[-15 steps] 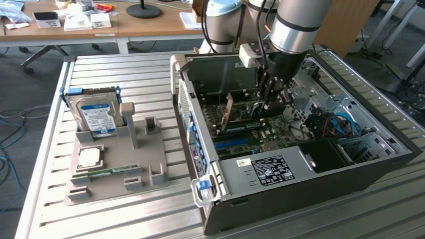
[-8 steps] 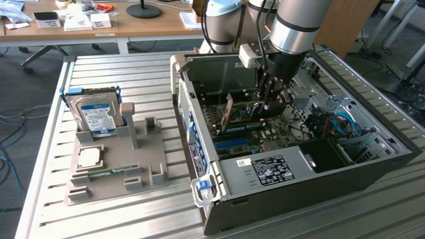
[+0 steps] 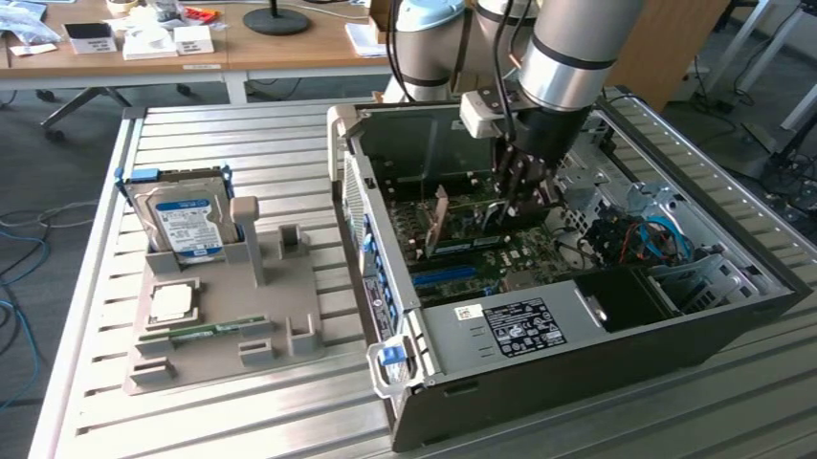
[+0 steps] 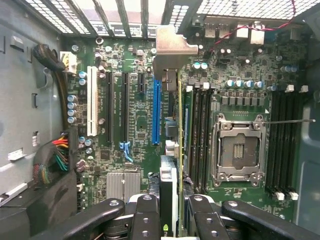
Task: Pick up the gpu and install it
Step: 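Insert the gpu into the slot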
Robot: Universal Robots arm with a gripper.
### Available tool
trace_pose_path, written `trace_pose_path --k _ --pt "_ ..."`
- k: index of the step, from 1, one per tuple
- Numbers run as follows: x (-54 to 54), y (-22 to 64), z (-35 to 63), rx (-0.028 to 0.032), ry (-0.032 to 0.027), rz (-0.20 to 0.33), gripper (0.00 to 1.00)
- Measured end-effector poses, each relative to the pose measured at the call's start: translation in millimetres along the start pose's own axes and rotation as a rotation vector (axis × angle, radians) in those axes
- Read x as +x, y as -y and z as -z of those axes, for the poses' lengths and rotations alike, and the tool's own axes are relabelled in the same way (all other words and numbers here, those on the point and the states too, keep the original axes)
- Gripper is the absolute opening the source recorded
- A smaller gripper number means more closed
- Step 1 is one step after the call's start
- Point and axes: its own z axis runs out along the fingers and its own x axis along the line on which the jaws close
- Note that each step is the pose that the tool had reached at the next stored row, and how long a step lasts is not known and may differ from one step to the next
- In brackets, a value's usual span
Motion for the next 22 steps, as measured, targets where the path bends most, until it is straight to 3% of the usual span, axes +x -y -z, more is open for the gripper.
trace_pose_path --k 9,14,22 --pt "5.8 -2.1 -5.4 0.0001 0.0001 0.000 0.27" --pt "6.1 -8.5 -8.3 0.0001 0.0000 0.000 0.27" --pt "6.8 -12.6 -18.8 0.0002 -0.0001 -0.002 0.27"
